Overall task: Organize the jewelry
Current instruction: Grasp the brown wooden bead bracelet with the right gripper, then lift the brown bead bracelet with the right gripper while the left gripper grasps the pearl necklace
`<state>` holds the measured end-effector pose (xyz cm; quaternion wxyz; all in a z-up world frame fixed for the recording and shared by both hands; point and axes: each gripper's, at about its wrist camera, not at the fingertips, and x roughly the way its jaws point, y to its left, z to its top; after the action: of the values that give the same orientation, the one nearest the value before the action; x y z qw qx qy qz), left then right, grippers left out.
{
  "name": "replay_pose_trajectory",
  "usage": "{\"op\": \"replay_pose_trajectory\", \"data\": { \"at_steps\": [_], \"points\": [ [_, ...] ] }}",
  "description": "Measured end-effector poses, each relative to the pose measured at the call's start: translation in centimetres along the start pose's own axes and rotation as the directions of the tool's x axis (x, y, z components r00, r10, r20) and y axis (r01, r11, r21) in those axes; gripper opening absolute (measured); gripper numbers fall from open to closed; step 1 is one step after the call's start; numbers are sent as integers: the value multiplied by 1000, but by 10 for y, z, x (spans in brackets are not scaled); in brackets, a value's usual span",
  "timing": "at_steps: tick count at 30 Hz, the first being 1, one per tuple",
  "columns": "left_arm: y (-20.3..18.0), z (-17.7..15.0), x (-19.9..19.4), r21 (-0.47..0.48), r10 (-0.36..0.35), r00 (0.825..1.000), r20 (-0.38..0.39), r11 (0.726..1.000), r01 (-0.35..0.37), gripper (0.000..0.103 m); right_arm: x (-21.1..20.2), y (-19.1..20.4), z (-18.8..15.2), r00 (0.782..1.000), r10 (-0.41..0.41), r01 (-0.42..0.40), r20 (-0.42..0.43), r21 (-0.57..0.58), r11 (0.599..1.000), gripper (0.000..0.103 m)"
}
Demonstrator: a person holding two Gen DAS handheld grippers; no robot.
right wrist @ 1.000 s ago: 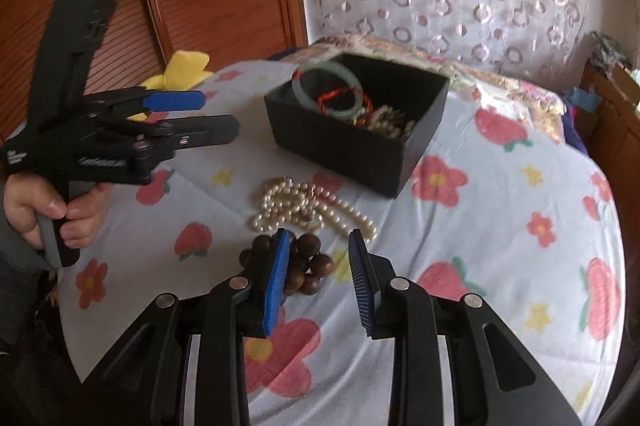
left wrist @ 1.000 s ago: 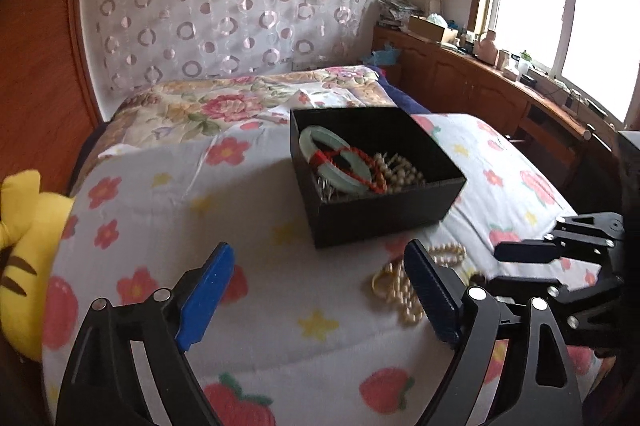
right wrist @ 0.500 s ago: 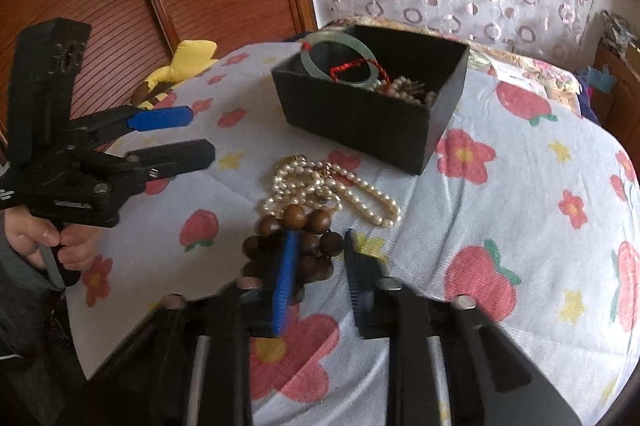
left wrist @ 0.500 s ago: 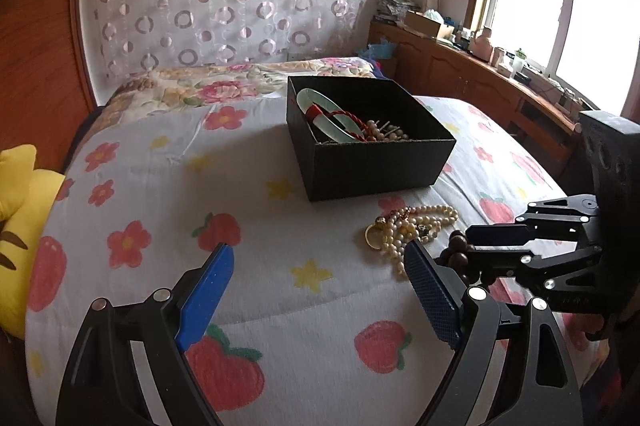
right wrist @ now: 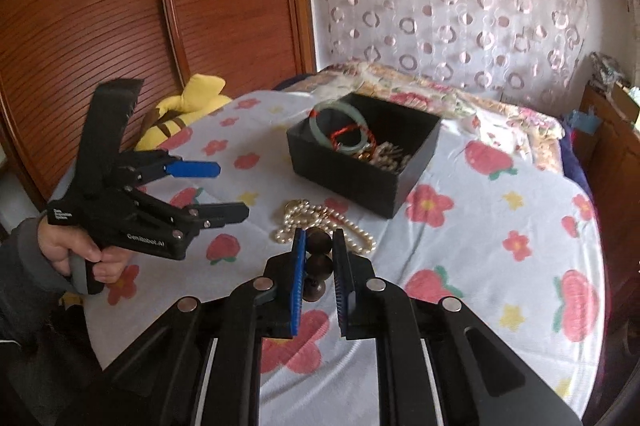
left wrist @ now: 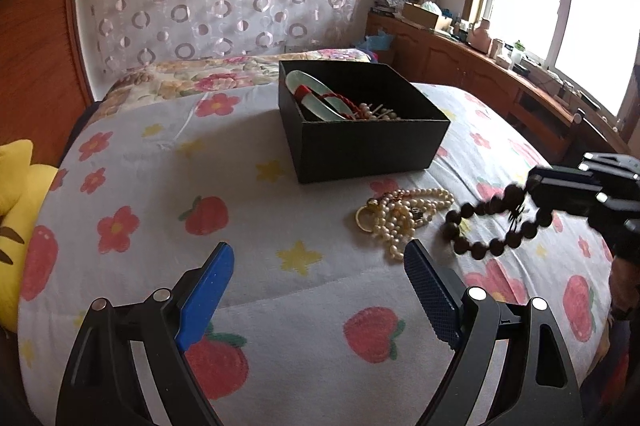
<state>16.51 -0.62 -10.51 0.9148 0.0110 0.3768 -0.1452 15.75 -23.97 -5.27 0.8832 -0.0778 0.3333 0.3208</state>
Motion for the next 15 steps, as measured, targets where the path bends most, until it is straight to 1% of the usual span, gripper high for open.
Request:
{"op": "replay_pose_trajectory", "data": {
  "at_steps": [5,6,7,8,10,11,13,15],
  "points": [
    [-8,5,4,8,-17,1000,-11,1000,17,83,-23,-2,5,998,-24,24,50,-2,1000,15],
    [-10,6,5,10,-24,1000,-12,1000,24,78,-27,-3,6,998,-27,27,57,-4,1000,15],
    [-12,8,7,11,-32,999,-17,999,32,68,-31,-2,7,997,-32,32,66,-8,999,15],
    [-12,8,8,12,-37,999,-23,999,37,64,-36,-2,8,997,-34,35,76,-9,999,15],
    [-17,11,13,16,-58,997,-44,998,59,46,-42,-1,8,996,-35,36,88,-11,999,15],
    [-19,13,16,19,-69,996,-54,997,70,43,-45,-1,8,995,-38,39,94,-14,999,15],
    [-21,16,23,21,-82,994,-70,996,84,32,-47,0,7,994,-44,46,97,-19,999,15],
    [-24,19,30,22,-90,992,-87,995,92,28,-47,0,5,994,-46,48,96,-19,999,15]
  ]
}}
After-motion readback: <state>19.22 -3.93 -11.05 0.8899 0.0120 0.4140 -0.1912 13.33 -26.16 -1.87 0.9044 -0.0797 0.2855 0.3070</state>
